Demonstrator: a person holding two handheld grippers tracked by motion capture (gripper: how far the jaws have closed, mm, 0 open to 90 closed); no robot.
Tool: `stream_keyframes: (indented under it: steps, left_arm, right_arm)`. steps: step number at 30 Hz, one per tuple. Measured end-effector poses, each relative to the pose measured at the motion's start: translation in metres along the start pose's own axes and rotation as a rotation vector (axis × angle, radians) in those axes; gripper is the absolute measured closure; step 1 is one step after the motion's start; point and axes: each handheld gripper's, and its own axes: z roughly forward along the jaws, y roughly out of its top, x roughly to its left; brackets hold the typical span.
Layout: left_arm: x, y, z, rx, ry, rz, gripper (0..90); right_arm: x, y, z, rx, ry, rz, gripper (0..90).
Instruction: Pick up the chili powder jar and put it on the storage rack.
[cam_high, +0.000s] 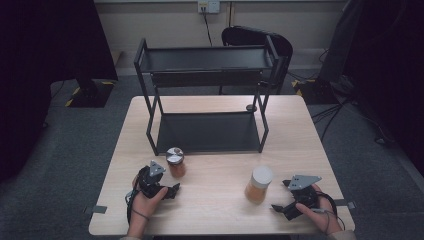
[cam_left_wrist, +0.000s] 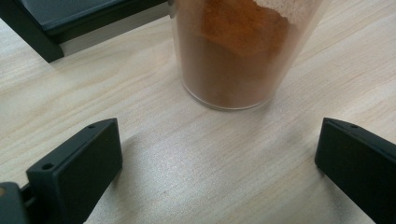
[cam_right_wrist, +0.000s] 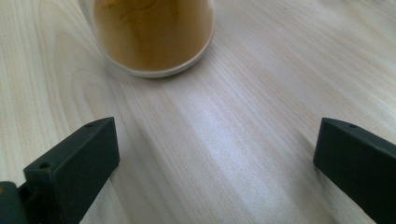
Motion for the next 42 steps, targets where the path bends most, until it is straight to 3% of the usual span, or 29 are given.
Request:
stream_keyframes:
  steps: [4, 11, 18, 24, 31, 33, 42]
  left_arm:
    - [-0.001, 0.002, 0.0, 0.007, -0.002, 0.002, 0.2]
    - [0.002, 0.002, -0.001, -0.037, -0.023, -0.004, 2.6]
    - [0.005, 0.012, 0.0, -0.075, -0.053, -0.016, 2.0]
    - [0.007, 0.018, 0.006, -0.08, -0.055, -0.039, 1.7]
    - [0.009, 0.022, 0.011, -0.078, -0.062, -0.028, 1.7]
    - [0.011, 0.021, 0.015, -0.09, -0.071, -0.046, 1.8]
    - [0.013, 0.023, 0.022, -0.102, -0.069, -0.062, 8.8]
  right_arm:
    - [0.0, 0.0, 0.0, 0.0, -0.001, 0.001, 0.0]
    - [0.0, 0.0, 0.0, 0.0, -0.002, 0.002, 0.0]
    - [0.0, 0.0, 0.0, 0.0, -0.002, 0.002, 0.0]
    - [0.0, 0.0, 0.0, 0.0, -0.002, 0.002, 0.0]
    - [0.001, 0.0, 0.0, 0.0, -0.002, 0.002, 0.0]
    - [0.001, 0.0, 0.0, 0.0, -0.002, 0.003, 0.0]
    - [0.001, 0.0, 0.0, -0.001, -0.002, 0.002, 0.0]
